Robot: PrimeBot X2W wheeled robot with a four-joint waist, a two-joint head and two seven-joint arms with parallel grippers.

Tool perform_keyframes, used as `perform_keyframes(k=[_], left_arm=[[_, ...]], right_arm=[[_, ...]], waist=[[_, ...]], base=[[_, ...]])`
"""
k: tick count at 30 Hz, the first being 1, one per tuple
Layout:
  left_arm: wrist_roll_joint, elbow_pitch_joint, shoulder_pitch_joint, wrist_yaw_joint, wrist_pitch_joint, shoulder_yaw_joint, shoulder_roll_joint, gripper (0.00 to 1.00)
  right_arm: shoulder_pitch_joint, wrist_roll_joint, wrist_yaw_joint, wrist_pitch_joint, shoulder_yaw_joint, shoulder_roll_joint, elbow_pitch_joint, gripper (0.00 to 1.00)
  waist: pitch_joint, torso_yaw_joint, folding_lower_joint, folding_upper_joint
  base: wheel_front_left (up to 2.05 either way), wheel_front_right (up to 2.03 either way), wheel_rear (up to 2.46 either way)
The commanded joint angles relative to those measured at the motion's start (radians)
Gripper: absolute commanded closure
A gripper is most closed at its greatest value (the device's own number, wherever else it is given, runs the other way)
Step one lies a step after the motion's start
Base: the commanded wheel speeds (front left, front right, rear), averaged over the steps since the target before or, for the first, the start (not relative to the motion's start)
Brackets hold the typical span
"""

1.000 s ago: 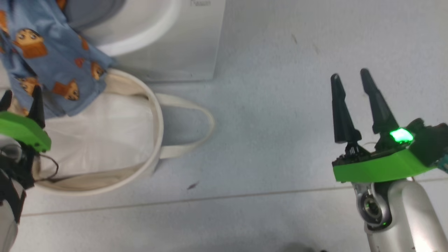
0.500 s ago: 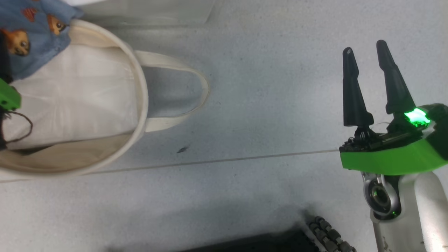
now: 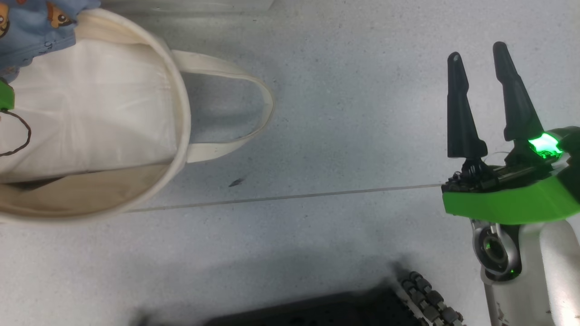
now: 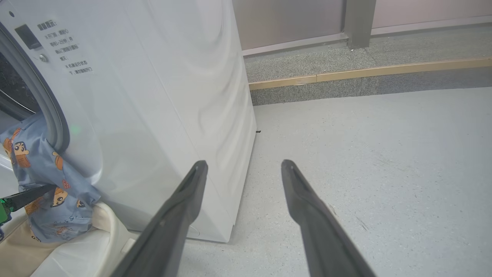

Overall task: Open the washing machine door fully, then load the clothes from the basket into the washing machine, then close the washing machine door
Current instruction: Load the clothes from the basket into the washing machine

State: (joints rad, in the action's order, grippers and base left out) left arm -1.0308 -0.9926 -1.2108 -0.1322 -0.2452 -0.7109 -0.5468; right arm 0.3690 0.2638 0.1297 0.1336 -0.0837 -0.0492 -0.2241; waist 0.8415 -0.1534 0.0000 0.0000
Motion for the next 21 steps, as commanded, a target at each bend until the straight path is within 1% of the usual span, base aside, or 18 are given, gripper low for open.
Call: perform_keyframes(k=[1,4,10,15,21], left_arm=[[-0.006,0.019,-0.014,0.002,-0.013,0.015,-0.074,1.00],[-0.001,0.067,-0.010,0.002,-0.016,0.013,-0.094,1.00],[0.041,0.129,0.034,0.002,-0.016,0.050,-0.104,1.00],[0.099,0.210,0.091,0.002,-0.016,0.121,-0.114,1.00],[0.199,0.307,0.160,0.002,-0.016,0.203,-0.124,1.00]], right_arm=[[-0.018,-0.009,0.001,0.002,-0.017,-0.001,-0.032,0.00],[-0.021,-0.013,0.001,0.001,-0.013,-0.001,-0.028,0.00],[-0.026,-0.018,0.001,-0.001,-0.010,-0.001,-0.019,0.00],[-0.029,-0.018,0.001,-0.003,-0.012,-0.001,-0.004,0.00],[-0.038,-0.016,0.001,-0.004,-0.017,-0.001,0.022,0.00]], waist=[[-0.005,0.001,0.0000,0.0000],[-0.021,0.006,0.0000,0.0000],[-0.050,0.016,0.0000,0.0000],[-0.088,0.028,0.0000,0.0000],[-0.140,0.037,0.0000,0.0000]], base=[[0.00,0.00,0.00],[0.00,0.00,0.00],[0.00,0.00,0.00],[0.00,0.00,0.00],[0.00,0.00,0.00]])
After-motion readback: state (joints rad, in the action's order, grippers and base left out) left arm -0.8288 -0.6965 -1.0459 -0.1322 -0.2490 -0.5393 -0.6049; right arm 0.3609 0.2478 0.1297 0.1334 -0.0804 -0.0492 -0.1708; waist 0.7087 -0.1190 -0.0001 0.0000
